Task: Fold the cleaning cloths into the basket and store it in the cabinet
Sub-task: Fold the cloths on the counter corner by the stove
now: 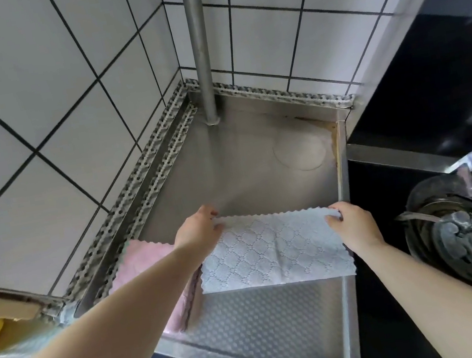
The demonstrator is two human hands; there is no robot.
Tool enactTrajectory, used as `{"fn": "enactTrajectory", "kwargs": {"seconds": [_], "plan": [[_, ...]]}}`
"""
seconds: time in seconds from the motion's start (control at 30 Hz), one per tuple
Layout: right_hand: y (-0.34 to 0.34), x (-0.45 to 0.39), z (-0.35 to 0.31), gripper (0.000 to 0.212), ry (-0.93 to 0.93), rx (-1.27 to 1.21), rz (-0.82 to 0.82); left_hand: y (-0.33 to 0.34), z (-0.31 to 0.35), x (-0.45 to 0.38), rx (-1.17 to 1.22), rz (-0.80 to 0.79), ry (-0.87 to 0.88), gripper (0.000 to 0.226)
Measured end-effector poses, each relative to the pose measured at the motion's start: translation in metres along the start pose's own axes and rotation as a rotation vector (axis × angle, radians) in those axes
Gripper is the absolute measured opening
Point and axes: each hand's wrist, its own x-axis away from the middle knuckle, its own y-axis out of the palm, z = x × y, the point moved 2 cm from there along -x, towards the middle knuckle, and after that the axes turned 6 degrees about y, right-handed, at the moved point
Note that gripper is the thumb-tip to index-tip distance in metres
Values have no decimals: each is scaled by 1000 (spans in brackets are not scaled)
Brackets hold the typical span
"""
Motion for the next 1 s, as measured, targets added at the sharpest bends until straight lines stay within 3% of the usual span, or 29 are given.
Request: {"fn": "enactTrajectory", "kwargs": {"seconds": [0.1, 0.2, 0.33, 0.47, 0.67, 0.83, 0.93, 1.0], "plan": [[1, 0, -3, 34, -71, 29, 114, -4, 4, 2, -86, 71, 62, 44], [13, 14, -21, 38, -328, 120, 222, -3, 22, 13, -194, 203, 273, 43], [54, 46, -49, 32, -581, 183, 192, 35, 48, 36, -232, 86, 468, 47], [87, 61, -46, 49, -516, 319, -23, 70, 51, 58, -297, 39, 505, 51], [85, 62, -15, 73, -367, 460, 3, 84, 22, 58, -388, 63, 521, 60], [77, 66, 4, 80, -337, 440, -26, 82, 18, 55, -419, 36, 519, 73], [71, 63, -2, 70, -342, 467, -12, 81, 19, 56, -429, 110, 597, 68], [62, 57, -12, 47, -428, 410, 69, 80, 23, 64, -418, 154, 761, 53]]}}
